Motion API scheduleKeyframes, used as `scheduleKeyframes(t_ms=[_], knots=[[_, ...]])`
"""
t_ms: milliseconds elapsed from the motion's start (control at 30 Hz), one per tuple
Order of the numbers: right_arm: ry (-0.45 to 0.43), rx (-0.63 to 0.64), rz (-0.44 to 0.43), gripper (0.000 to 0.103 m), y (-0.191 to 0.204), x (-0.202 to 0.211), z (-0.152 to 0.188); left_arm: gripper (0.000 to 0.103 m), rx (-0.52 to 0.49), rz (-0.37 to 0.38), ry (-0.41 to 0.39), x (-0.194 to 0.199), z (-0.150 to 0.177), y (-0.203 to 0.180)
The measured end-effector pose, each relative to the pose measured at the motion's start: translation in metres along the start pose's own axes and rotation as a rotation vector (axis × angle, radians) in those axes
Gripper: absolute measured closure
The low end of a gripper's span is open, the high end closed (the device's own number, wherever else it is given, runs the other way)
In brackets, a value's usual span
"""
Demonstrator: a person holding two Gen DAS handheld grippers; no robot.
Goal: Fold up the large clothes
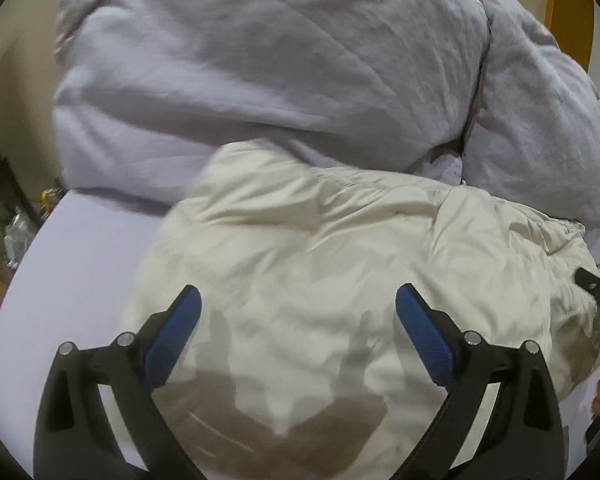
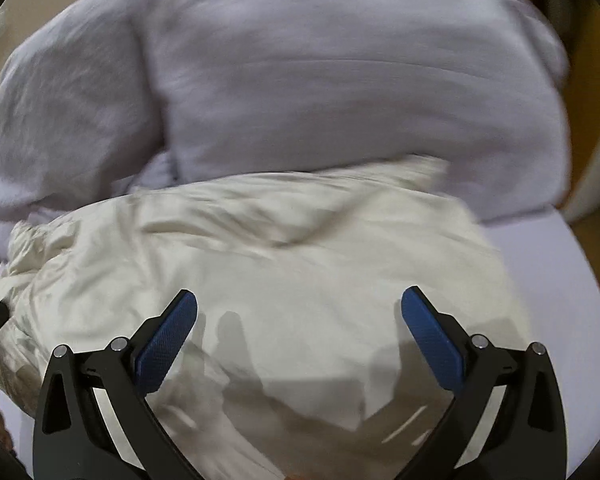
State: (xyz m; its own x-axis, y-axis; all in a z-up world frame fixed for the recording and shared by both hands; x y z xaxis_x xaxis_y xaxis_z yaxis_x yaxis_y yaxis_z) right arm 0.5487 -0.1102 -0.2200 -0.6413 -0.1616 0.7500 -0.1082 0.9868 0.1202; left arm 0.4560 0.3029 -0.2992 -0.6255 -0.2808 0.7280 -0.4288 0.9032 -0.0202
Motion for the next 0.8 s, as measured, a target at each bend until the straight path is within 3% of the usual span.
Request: scheduleKeyframes(t_ms=[167, 267, 400, 633, 800], knots=[[0.019, -0.124, 0.112, 0.001, -0.068, 0.023, 0.013, 0.005, 0.05, -0.024, 0.013, 0.042, 0.021, 0.029], [0.061, -0.221, 0.133, 0.001, -0.098, 0.028, 0.031, 0.005, 0.096, -0.022, 0.035, 0.062, 0.03, 0.047], [0.132, -0.366, 0.097, 0.001, -0.13, 0.025, 0.058, 0.005, 0.13, -0.018, 0.072, 0.068, 0.048, 0.058], [0.209, -0.541, -0.035, 0.001, -0.138, 0.001, 0.078, 0.006, 0.213, 0.002, 0.142, 0.051, 0.067, 0.064], [0.208, -0.578, -0.077, 0.005, -0.134, -0.01, 0.08, 0.006, 0.26, -0.006, 0.167, 0.036, 0.062, 0.064]])
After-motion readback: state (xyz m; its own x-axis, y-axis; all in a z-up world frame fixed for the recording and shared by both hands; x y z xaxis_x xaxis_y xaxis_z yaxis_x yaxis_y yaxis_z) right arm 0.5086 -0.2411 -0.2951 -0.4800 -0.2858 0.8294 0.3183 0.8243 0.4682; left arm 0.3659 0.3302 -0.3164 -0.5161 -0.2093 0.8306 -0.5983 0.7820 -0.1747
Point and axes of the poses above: each gripper's, at about its wrist camera, not at the fingertips, and x roughly against the way its jaws point, y to its left, z to its underside, the point moved 7 cm from there along -x, roughly the way its jaws point, and after that the axes turned 3 degrees about -z, right-handed, at the moved point
